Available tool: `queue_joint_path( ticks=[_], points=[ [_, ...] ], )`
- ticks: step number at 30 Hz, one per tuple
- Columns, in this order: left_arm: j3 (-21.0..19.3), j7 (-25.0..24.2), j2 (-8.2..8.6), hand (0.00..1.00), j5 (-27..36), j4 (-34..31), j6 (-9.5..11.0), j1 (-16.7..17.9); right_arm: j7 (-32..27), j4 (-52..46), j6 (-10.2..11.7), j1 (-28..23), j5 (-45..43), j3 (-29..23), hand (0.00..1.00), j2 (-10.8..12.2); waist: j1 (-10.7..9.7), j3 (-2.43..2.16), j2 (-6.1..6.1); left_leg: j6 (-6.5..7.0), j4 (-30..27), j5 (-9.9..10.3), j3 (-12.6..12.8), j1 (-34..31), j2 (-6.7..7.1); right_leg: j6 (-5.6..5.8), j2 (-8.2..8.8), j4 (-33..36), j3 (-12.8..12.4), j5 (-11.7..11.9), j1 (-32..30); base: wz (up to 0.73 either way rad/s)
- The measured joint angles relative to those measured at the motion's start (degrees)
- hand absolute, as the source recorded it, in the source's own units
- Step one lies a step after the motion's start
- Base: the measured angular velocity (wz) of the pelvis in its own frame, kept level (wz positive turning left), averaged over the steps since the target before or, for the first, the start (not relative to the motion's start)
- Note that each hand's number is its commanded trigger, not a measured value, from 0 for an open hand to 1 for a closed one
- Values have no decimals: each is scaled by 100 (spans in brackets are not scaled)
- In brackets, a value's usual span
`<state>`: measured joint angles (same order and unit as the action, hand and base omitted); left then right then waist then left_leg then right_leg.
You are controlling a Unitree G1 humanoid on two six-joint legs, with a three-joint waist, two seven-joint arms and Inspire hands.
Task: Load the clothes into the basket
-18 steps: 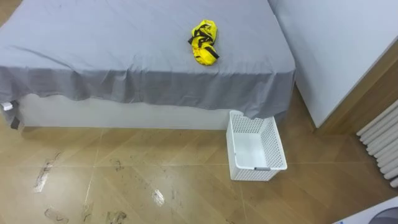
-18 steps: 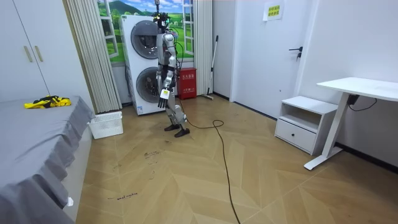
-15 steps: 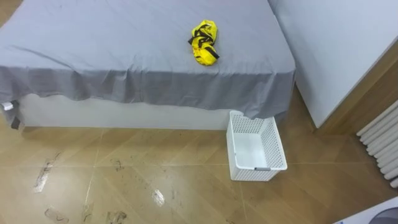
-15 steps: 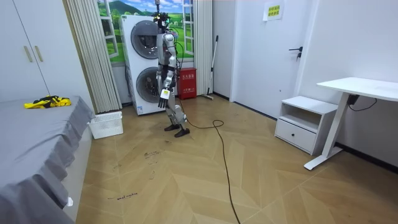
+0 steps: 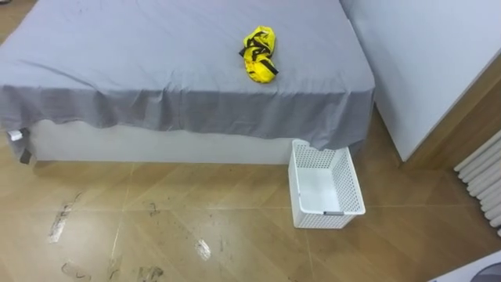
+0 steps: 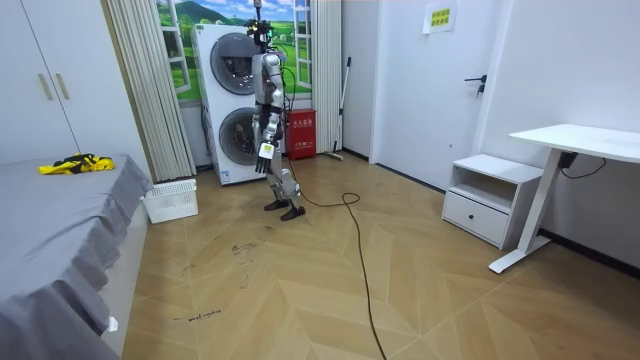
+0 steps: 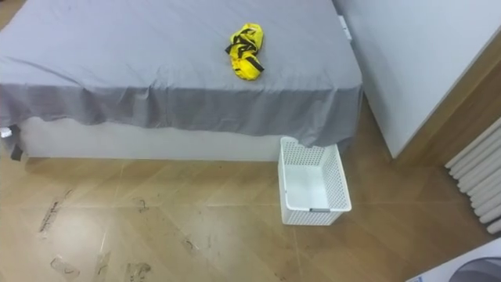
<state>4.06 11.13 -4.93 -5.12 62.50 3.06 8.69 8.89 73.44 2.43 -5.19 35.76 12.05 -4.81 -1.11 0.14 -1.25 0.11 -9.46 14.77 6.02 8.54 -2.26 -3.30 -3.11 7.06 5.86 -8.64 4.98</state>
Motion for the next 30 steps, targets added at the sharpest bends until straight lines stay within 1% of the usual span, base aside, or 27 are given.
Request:
queue_joint_path(
  ticks=[1, 4, 6, 7, 8, 9, 10, 11, 12, 13, 14, 15, 16, 17, 18, 19, 20, 21, 22, 23, 24, 25, 26, 27, 28, 29, 30],
  points=[
    [-6, 0, 0, 0, 0, -1, 0, 3, 0, 0, -3, 12, -6, 0, 0, 1, 3, 2, -4, 0, -12, 0, 5, 0, 0, -1, 0, 31, -1, -20, -10, 0],
    [-63, -3, -19, 0, 163, -8, 1, 12, 12, -4, -66, 71, -2, -13, 0, 16, -3, 7, -74, -32, -252, 34, 26, -46, -3, -24, 10, 324, -30, -226, -173, 0],
    [-128, -6, -36, 0, 364, -31, 16, 16, 11, -3, -82, 68, 36, -1, 0, 18, 23, 17, -107, -115, -897, 185, 85, -258, -35, -72, 26, 595, -47, -407, -209, -2],
    [-162, -7, -41, 0, 455, -43, 22, 19, 11, -7, -83, 69, 35, 7, 0, 18, 35, 14, -125, -128, -1123, 193, 139, -336, -54, -95, 31, 651, -81, -464, -209, -6],
    [-253, -5, -37, 0, 596, -72, 50, 44, 15, 4, -81, 70, 5, -2, 0, 12, 38, 5, -134, -128, -1640, 195, 193, -540, -119, -158, 76, 704, -111, -541, -182, -5],
    [-333, -5, -15, 0, 752, -126, 116, 59, 19, 7, -70, 68, -8, -56, 0, 0, 9, 22, -123, -134, -2369, 180, 206, -915, -164, -204, 66, 767, -133, -590, -143, 0],
    [-366, -5, 2, 0, 853, -149, 151, 62, 20, 7, -64, 50, 14, -87, 0, -12, 3, 52, -127, -128, -2729, 176, 202, -1123, -217, -227, 48, 791, -139, -619, -115, 6],
    [-358, -6, 36, 0, 1057, -177, 225, 82, 6, 7, -55, 6, 88, -112, 0, -28, 10, 35, -65, -35, -2904, 269, 172, -1424, -196, -246, 47, 817, -146, -672, -77, 5],
    [-315, -6, 42, 0, 1257, -221, 310, 83, -1, 8, -52, 3, 163, -135, 0, -31, -8, 44, -54, -15, -2716, 272, 182, -1769, -111, -242, 80, 824, -145, -725, -45, 0],
    [-309, -6, 43, 0, 1354, -247, 361, 87, -6, 11, -54, -5, 196, -156, 0, -28, -4, 52, -60, -4, -2518, 247, 178, -1934, -66, -233, 121, 844, -153, -767, -30, -11],
    [-255, -7, 43, 0, 1597, -301, 466, 87, -10, 14, -59, -28, 280, -151, 0, -40, 36, 54, -77, -59, -1916, 75, 169, -2248, 87, -201, 210, 887, -194, -857, -20, -28],
    [-214, -10, 51, 0, 1770, -330, 547, 94, -10, 12, -75, -52, 280, -147, 0, -67, 108, 41, -90, -71, -1252, -373, 177, -2482, 148, -134, 285, 917, -237, -978, 21, -44],
    [-214, -11, 62, 0, 1853, -351, 594, 108, -11, 11, -82, -68, 267, -143, 0, -72, 178, 42, -86, -92, -979, -588, 153, -2553, 166, -123, 335, 943, -303, -1027, 32, -56],
    [-214, -11, 90, 0, 1928, -381, 653, 114, -14, 7, -95, -85, 266, -75, 0, -101, 241, 39, -95, -130, -456, -1001, 121, -2618, 194, -99, 395, 959, -416, -1121, 91, -46],
    [-214, -16, 92, 0, 1931, -409, 658, 113, -16, -6, -123, -116, 269, -46, 0, -125, 238, 32, -105, -110, -165, -1439, 147, -2626, 239, -36, 466, 955, -502, -1245, 198, -28],
    [-215, -22, 91, 0, 1931, -413, 659, 114, -16, -8, -128, -117, 268, -49, 0, -133, 229, 27, -122, -86, -122, -1611, 149, -2635, 298, 31, 511, 951, -582, -1299, 236, -4],
    [-208, -51, 94, 0, 1932, -422, 660, 129, -14, -9, -130, -117, 254, -64, 0, -161, 221, -7, -171, 120, -146, -1861, 195, -2681, 441, 165, 654, 949, -617, -1398, 284, 7],
    [-229, -63, 92, 0, 1934, -437, 676, 130, -12, -15, -127, -99, 159, -147, 0, -170, 215, -70, -224, 419, -274, -1801, 307, -2758, 625, 232, 848, 930, -715, -1483, 300, 14],
    [-252, -66, 93, 0, 1908, -435, 678, 120, -11, -7, -118, -141, 114, -225, 0, -167, 178, -79, -269, 496, -395, -1676, 351, -2777, 718, 262, 933, 877, -770, -1497, 315, 21],
    [-276, -86, 86, 0, 1830, -425, 682, 88, -13, -5, -67, -143, 19, -306, 0, -167, 162, -42, -292, 551, -726, -1471, 396, -2797, 802, 443, 1047, 743, -808, -1386, 411, 0],
    [-280, -121, 63, 0, 1833, -398, 692, 92, -18, -23, -46, -139, -15, -317, 0, -163, 262, -10, -319, 649, -1258, -1162, 536, -2857, 786, 580, 1140, 733, -890, -1245, 569, -19],
    [-284, -144, 53, 0, 1887, -405, 716, 82, -35, -51, -29, -143, 0, -312, 0, -152, 289, 67, -370, 745, -1819, -1036, 617, -2973, 746, 585, 1181, 821, -980, -1187, 680, -42],
    [-254, -167, 17, 0, 2005, -451, 842, 118, -80, -96, 24, -176, 87, -260, 0, -162, 356, 105, -387, 627, -2063, -847, 723, -3140, 752, 586, 1221, 1309, -1152, -1153, 763, -20],
    [-118, -167, 11, 0, 1994, -435, 913, 108, -82, -222, 9, -300, 173, -210, 0, -273, 306, 31, -215, 710, -1575, -907, 750, -2994, 641, 622, 1136, 2300, -918, -1147, 478, -12],
    [-77, -166, -50, 0, 1967, -367, 906, 76, -99, -225, 3, -313, 225, -211, 0, -238, 310, 6, -242, 614, -1761, -658, 715, -2897, 728, 670, 1228, 2937, -843, -1119, 312, -5],
    [-30, -157, -83, 0, 1840, -197, 836, 33, -122, -247, 7, -326, 348, -219, 0, -224, 301, 8, -275, 769, -1770, -386, 719, -2614, 862, 817, 1347, 3876, -780, -542, 6, -18],
    [36, -150, -57, 0, 1609, -170, 802, -17, -121, -275, 39, -311, 412, -251, 0, -248, 321, -4, -162, 852, -1611, -259, 710, -2308, 869, 816, 1392, 4472, -711, 126, -292, -22]
  ],
)
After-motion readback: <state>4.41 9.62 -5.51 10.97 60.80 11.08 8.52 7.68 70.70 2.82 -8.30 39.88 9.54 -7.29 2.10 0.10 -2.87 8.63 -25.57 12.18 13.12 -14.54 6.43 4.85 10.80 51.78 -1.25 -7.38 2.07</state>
